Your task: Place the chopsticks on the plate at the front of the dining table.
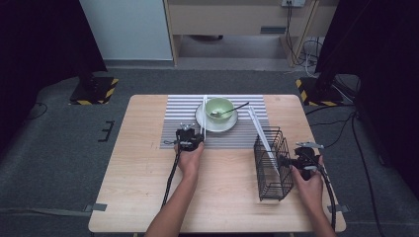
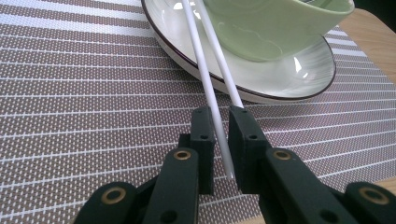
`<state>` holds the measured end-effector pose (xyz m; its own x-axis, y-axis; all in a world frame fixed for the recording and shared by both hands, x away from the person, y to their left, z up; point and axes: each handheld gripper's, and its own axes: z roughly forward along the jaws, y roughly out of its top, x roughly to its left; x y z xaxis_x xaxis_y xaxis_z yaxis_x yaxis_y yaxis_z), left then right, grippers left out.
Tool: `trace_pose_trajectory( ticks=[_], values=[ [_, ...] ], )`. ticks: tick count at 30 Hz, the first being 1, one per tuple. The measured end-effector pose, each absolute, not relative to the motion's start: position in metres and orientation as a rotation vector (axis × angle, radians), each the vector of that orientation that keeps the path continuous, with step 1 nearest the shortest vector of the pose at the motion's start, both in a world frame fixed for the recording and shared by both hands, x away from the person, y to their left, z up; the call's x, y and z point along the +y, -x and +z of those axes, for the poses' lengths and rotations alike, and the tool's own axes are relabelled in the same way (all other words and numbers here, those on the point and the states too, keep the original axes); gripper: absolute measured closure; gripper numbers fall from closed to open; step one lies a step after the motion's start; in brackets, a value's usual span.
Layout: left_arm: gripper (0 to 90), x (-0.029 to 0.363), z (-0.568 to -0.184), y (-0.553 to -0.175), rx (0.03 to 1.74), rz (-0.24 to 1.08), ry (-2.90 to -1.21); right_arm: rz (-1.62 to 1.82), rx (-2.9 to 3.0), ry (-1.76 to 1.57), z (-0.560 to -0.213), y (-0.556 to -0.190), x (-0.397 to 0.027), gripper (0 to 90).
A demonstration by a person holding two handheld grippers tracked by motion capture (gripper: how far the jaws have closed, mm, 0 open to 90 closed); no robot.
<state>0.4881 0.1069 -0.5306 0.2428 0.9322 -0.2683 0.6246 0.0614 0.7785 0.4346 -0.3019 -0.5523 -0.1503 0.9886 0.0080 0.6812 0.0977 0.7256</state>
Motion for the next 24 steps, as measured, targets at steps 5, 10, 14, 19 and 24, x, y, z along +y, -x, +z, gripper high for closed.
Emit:
trace_pose_trajectory(
  ticks=[5,10,14,19,24],
  values=[
    [80.0,0.107,-0.531,-0.489,1.47,0.447,-1.649,0.82,1.89,-1.629,-0.552,-0.435,-0.302,2.0],
    [78.8,0.106,-0.53,-0.489,1.462,0.447,-1.658,0.82,1.89,-1.63,-0.552,-0.435,-0.302,2.0],
    [74.6,0.106,-0.525,-0.486,1.437,0.502,-1.692,0.82,1.89,-1.629,-0.552,-0.435,-0.302,2.0],
    [67.8,0.11,-0.517,-0.481,1.433,0.542,-1.679,0.82,1.89,-1.63,-0.552,-0.435,-0.302,2.0],
    [62.3,0.111,-0.51,-0.475,1.399,0.573,-1.681,0.82,1.89,-1.63,-0.552,-0.435,-0.302,2.0]
  ],
)
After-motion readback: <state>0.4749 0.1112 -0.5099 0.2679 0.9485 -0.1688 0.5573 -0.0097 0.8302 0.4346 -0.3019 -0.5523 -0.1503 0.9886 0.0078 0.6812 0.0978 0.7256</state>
